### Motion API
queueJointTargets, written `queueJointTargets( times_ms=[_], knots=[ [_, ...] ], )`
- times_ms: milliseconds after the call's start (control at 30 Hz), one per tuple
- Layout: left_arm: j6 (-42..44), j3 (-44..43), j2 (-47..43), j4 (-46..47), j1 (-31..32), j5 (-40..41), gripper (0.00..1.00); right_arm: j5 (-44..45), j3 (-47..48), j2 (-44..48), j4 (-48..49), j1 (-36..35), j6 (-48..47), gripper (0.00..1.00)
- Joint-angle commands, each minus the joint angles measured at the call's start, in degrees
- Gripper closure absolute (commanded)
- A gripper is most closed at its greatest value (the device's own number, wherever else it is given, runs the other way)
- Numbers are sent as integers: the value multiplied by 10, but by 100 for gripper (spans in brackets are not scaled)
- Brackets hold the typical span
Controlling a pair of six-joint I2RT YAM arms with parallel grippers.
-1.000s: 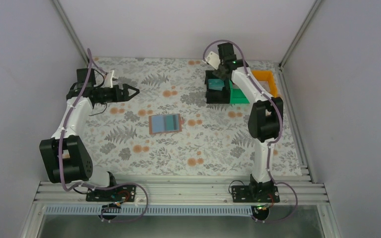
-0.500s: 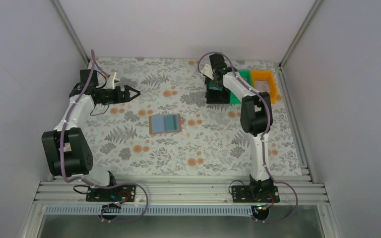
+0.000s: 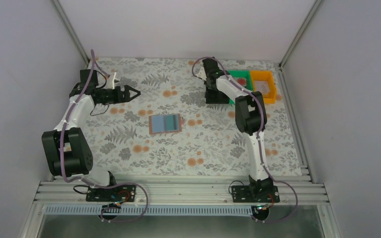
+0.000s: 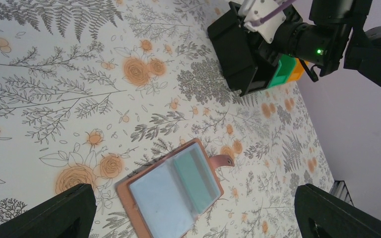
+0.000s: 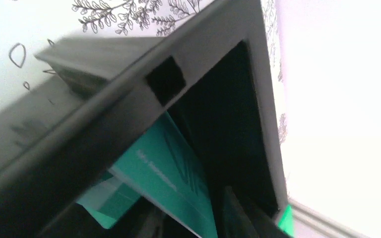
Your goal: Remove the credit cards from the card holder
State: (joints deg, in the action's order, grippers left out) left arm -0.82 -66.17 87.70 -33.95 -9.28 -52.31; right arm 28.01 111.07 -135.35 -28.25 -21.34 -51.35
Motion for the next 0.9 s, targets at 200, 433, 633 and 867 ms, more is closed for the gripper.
queueJointTargets(
  times_ms=[200,433,633,867],
  knots=[
    [6,-8,0,8,-4,-21,0,34,-20,44,37,-7,-27,1],
    [-23,38,-27,47,-3,-5,0,48,-22,89,46,-7,-30,0],
    [-50,69,-39,69,-2,-2,0,36,-10,135,39,-12,3,0],
    [-153,183,-70,153,32,72,0,-250,-28,334,88,-27,303,0]
  ],
)
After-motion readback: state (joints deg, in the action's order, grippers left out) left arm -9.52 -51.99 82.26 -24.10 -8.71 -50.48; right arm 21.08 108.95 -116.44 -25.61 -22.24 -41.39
